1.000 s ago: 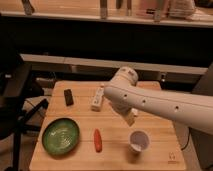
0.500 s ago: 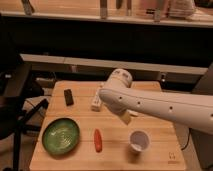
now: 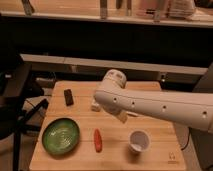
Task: Pick up the ceramic bowl
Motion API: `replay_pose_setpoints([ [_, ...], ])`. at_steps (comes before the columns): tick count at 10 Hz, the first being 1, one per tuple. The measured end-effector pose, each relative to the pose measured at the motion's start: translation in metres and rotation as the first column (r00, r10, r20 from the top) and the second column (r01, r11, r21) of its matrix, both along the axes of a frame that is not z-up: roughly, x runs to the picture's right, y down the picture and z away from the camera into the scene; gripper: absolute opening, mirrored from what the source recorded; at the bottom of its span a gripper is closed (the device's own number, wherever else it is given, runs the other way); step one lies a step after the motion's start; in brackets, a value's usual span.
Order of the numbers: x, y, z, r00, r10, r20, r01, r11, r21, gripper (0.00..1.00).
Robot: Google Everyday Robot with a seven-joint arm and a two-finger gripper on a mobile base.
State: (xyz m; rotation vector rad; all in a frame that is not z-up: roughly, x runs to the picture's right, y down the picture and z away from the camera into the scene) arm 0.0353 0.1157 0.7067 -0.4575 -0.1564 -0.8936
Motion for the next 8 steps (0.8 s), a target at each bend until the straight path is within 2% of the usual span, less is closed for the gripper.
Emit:
replay_pose_setpoints([
  [3, -0.006, 0.000, 0.003, 0.999, -0.041, 0.026, 0.041, 0.9991, 0.003, 0.80],
  [5, -0.020, 0.000, 0.004, 0.996, -0.067, 0.050, 0.067, 0.9977, 0.009, 0.80],
  [8, -0.034, 0.004, 0.007, 0.990, -0.118, 0.081, 0.117, 0.9930, 0.010, 0.80],
])
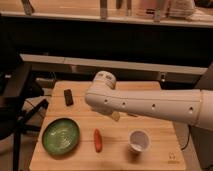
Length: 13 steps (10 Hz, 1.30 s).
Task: Pick up the ceramic bowl
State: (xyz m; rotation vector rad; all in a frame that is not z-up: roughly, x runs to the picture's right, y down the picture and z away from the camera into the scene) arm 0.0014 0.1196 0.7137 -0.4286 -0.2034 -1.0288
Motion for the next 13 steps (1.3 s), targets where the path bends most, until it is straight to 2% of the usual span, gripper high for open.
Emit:
replay_pose_setpoints([
  [4, -0.031, 0.009, 0.006, 0.995, -0.082, 0.049, 0.082, 0.9966, -0.001, 0.80],
  [7, -0.040, 0.017, 0.006, 0.988, -0.132, 0.082, 0.133, 0.9911, -0.003, 0.80],
  [11, -0.064, 0.033, 0.008, 0.970, -0.208, 0.126, 0.210, 0.9777, -0.003, 0.80],
  [13, -0.066, 0.038, 0.010, 0.962, -0.235, 0.141, 0.238, 0.9711, -0.007, 0.80],
])
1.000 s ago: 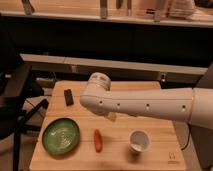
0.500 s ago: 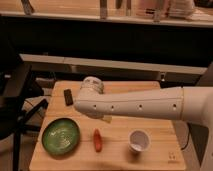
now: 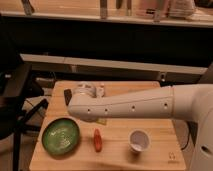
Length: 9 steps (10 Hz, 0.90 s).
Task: Pick up the ceramic bowl
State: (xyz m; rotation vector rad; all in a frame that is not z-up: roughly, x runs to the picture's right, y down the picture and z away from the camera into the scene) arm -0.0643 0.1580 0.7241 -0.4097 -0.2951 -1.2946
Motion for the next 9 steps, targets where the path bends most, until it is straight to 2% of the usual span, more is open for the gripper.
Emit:
replay_pose_setpoints([
  [2, -0.015, 0.012, 0.005, 0.999, -0.033, 0.030, 0.033, 0.9994, -0.006, 0.80],
  [4, -0.019, 0.015, 0.008, 0.998, -0.038, 0.048, 0.039, 0.9991, -0.016, 0.80],
  [9, -0.011, 0.016, 0.013, 0.994, -0.062, 0.086, 0.065, 0.9973, -0.035, 0.80],
])
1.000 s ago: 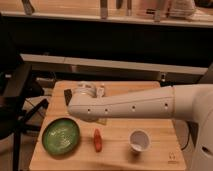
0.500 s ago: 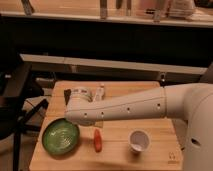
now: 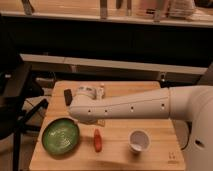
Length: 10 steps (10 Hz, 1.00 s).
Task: Pick up the ceramic bowl
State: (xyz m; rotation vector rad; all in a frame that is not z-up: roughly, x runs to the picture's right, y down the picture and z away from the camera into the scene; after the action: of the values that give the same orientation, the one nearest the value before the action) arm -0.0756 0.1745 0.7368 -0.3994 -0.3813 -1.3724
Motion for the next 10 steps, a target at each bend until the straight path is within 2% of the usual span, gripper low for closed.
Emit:
replay_pose_setpoints([
  [2, -0.014, 0.011, 0.009, 0.999, -0.030, 0.030, 0.030, 0.9995, -0.008, 0.80],
  [7, -0.016, 0.018, 0.014, 0.995, -0.064, 0.072, 0.066, 0.9975, -0.024, 0.80],
  [10, -0.033, 0.039, 0.033, 0.991, -0.085, 0.101, 0.089, 0.9952, -0.041, 0.80],
])
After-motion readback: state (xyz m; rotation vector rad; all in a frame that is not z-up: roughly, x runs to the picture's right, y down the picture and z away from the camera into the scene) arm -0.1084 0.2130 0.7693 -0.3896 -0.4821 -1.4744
